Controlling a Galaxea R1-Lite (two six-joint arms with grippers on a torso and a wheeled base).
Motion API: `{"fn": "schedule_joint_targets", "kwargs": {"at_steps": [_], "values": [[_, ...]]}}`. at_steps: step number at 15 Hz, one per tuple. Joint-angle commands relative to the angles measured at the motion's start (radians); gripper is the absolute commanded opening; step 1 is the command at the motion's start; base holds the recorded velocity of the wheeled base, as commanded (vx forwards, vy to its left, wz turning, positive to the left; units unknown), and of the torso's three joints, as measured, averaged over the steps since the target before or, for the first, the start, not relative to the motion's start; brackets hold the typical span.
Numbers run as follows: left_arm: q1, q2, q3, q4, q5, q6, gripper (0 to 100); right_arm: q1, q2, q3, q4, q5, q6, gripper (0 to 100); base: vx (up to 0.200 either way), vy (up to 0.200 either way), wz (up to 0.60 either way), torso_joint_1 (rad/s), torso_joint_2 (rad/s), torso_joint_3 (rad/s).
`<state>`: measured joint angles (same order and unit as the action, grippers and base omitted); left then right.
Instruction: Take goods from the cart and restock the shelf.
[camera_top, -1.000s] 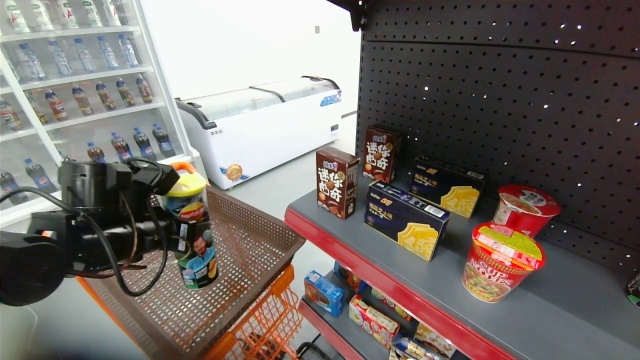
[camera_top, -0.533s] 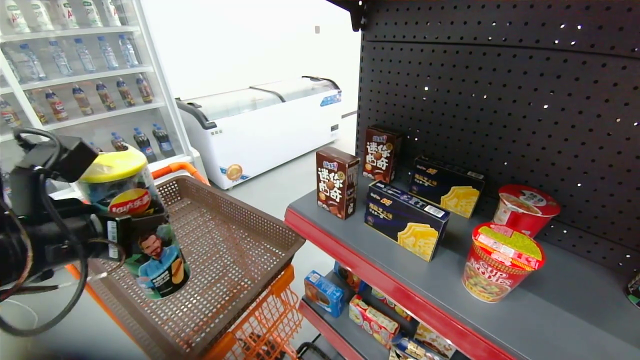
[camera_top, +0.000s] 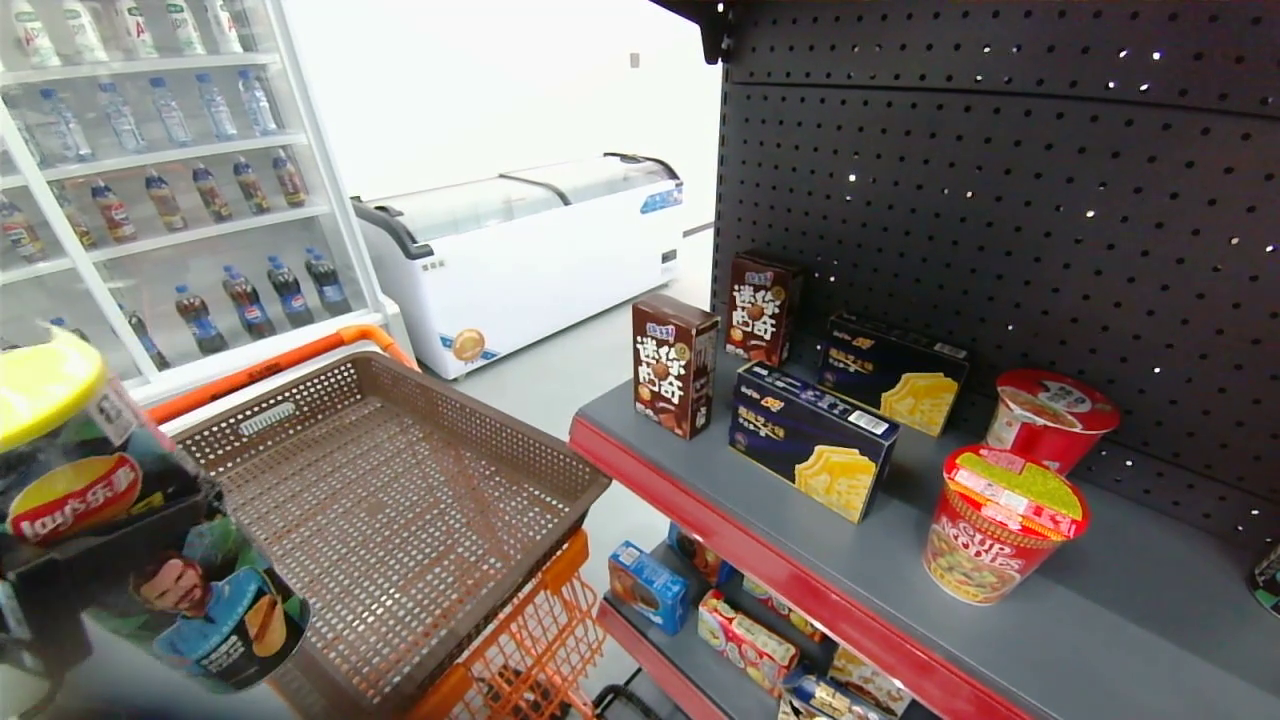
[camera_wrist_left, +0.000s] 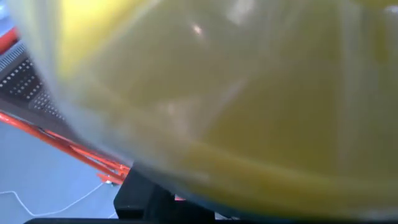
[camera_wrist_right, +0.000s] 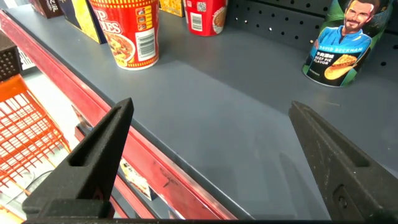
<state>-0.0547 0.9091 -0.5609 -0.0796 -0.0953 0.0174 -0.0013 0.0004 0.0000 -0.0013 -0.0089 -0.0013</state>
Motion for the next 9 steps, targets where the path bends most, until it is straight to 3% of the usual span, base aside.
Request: {"fn": "schedule_joint_targets", "kwargs": {"at_steps": [1, 3, 6, 9], "values": [[-0.008, -0.210, 0.085, 0.000, -0.003, 0.006, 0, 0.000, 0.000, 0.000, 0.000, 0.000, 0.000, 100, 0.000, 0.000, 0.00, 0.000, 0.00, 0.000], [-0.005, -0.266, 0.107, 0.007, 0.000, 0.018, 0, 0.000, 0.000, 0.000, 0.000, 0.000, 0.000, 100, 0.000, 0.000, 0.00, 0.000, 0.00, 0.000], [-0.005, -0.339, 0.153, 0.009, 0.000, 0.081, 0, 0.001, 0.000, 0.000, 0.000, 0.000, -0.002, 100, 0.000, 0.000, 0.00, 0.000, 0.00, 0.000], [-0.004, -0.348, 0.167, 0.009, 0.003, 0.079, 0, 0.001, 0.000, 0.000, 0.000, 0.003, -0.002, 100, 0.000, 0.000, 0.00, 0.000, 0.00, 0.000]]}}
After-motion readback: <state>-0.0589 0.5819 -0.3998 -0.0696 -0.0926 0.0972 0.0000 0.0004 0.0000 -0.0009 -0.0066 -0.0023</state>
